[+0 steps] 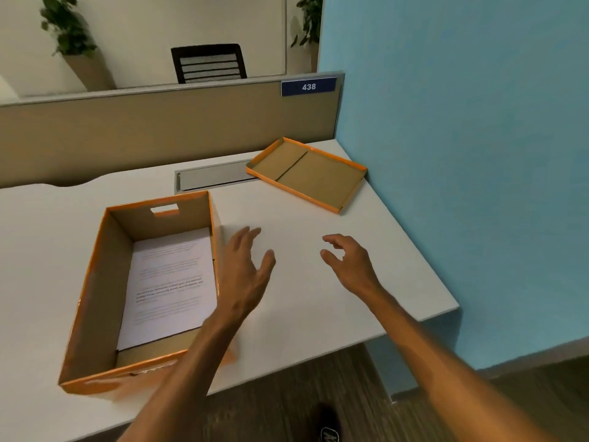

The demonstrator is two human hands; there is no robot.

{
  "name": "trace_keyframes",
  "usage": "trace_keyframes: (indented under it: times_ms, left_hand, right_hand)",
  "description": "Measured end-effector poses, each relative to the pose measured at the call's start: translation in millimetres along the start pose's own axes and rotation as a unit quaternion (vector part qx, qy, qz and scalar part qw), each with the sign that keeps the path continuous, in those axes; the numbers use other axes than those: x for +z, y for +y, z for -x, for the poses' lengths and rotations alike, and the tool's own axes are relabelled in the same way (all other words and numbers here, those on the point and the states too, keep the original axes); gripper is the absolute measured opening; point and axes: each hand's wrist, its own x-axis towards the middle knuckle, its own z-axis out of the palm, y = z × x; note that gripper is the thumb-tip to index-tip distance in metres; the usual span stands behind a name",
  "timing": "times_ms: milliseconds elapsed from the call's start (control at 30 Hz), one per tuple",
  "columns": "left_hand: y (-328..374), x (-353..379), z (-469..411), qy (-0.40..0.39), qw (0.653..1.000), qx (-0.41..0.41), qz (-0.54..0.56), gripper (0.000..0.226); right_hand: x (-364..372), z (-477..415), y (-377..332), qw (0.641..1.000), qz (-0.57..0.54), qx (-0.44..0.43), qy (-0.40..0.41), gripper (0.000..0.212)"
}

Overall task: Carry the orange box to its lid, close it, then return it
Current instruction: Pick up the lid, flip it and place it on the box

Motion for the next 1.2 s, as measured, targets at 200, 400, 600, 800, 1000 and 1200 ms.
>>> trace_keyframes:
  times_ms: [200,400,600,800,1000,1200]
  left_hand:
    - [23.8,55.3,-38.6,-0.004,1.000,-0.031,-0.005,0.051]
    - [22.3,94.8,-88.5,-0.023,0.998,-0.064,-0.008,0.052]
    - [5.6,138.4,-154.2,-0.044,0.990,-0.119,0.065,0.056]
    - [-17.8,186.0,-223.4,-0.089,0.937,-0.268,0.205,0.061]
    - [-40.0,223.1,-288.7,-0.073,0.811,-0.428,0.392,0.027]
    - [-45.8,237.0,-319.9,-0.038,0.749,-0.477,0.458,0.019]
  right_hand:
    - [-39.0,-48.3,21.4,0.999,0.026,-0.047,0.001,0.033]
    - [-59.3,-103.3,38.4,0.991,0.098,-0.092,0.011,0.031]
    - [-58.2,-161.3,66.7,0.971,0.215,-0.100,-0.005,0.034]
    - [-46.3,-214.1,90.3,0.954,0.279,-0.105,-0.016,0.035]
    - [-28.9,-253.9,106.2,0.947,0.302,-0.100,-0.048,0.037]
    - [-15.7,-269.1,115.5,0.944,0.305,-0.111,-0.064,0.025]
